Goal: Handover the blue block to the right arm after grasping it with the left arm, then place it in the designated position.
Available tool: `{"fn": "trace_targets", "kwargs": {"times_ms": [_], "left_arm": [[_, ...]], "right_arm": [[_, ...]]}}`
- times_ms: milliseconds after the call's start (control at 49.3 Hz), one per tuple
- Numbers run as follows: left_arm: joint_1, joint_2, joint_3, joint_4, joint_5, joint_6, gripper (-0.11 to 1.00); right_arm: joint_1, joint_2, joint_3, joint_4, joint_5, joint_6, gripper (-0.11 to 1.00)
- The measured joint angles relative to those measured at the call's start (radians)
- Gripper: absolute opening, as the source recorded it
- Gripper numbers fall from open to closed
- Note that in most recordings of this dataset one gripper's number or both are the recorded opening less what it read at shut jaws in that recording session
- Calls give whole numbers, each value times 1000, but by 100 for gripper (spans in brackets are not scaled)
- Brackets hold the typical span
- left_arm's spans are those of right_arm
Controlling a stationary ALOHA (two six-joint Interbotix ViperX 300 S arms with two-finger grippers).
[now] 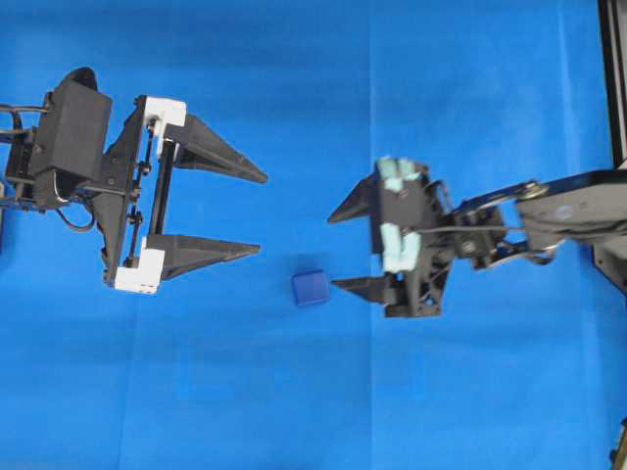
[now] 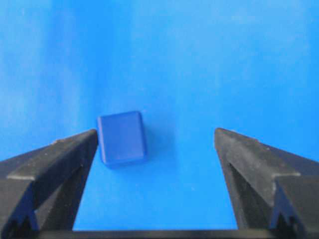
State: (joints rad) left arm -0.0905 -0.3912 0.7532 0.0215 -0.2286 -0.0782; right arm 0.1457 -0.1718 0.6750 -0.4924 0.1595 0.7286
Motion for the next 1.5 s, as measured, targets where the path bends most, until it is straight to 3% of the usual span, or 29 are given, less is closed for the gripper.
{"fn": "trace_targets", "kwargs": {"times_ms": [608,811,1257,1501], "left_arm": [[0,0,0,0,-2,-2,91],[0,0,0,0,-2,-2,91],[0,-2,0,0,-2,-2,91],[0,0,2,0,-2,-2,91]], "right_arm": [[26,-370,28,-6,273,-9,86],[26,-433,48,-12,278,-9,86],[28,-430,48,-44,272,-9,86],[26,-453,55,-83,192,-6,86]]}}
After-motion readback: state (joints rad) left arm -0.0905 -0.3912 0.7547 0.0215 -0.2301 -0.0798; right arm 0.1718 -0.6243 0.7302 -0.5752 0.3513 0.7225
